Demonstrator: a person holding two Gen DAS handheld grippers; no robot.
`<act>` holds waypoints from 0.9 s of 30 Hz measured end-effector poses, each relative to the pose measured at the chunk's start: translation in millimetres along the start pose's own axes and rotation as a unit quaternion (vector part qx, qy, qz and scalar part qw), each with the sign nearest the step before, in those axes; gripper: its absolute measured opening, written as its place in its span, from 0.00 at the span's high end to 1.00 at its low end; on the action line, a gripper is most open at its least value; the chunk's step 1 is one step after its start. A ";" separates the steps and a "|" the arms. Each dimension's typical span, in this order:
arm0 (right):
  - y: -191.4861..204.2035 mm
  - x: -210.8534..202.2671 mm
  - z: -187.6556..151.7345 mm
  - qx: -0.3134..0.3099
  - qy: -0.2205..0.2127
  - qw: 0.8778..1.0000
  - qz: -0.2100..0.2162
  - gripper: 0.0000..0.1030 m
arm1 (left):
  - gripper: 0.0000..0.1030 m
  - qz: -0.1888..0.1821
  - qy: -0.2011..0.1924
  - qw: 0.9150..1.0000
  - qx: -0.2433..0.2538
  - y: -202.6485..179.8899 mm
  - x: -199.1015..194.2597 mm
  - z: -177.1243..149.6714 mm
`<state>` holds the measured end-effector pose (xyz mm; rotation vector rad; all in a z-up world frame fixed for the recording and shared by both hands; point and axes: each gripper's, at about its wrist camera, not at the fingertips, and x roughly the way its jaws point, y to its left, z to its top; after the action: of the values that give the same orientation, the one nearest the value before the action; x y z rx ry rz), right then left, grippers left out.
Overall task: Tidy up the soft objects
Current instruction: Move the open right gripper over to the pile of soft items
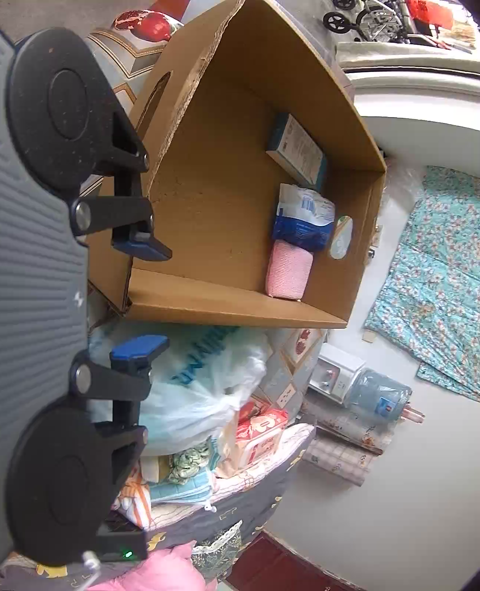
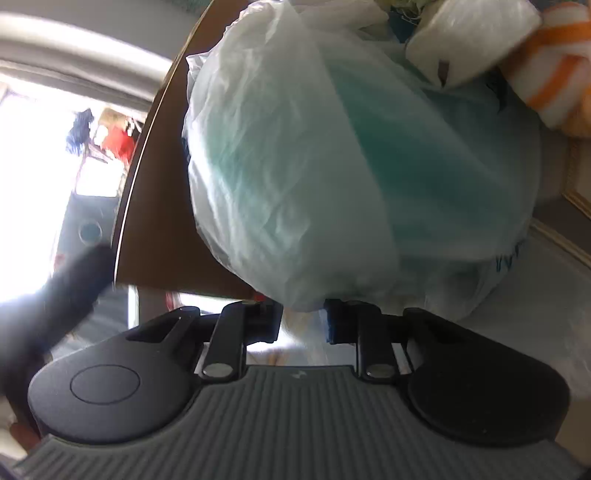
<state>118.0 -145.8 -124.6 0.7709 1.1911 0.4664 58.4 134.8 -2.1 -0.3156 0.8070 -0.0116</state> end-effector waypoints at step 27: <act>30.3 -49.3 -8.1 -0.080 -0.082 0.990 0.080 0.56 | 0.39 -0.027 -0.054 0.998 0.015 -18.7 -32.2 5.1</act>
<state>96.5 -157.5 -71.5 0.7537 0.9317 0.6109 41.7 122.6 29.3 -0.3059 0.6902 -0.0567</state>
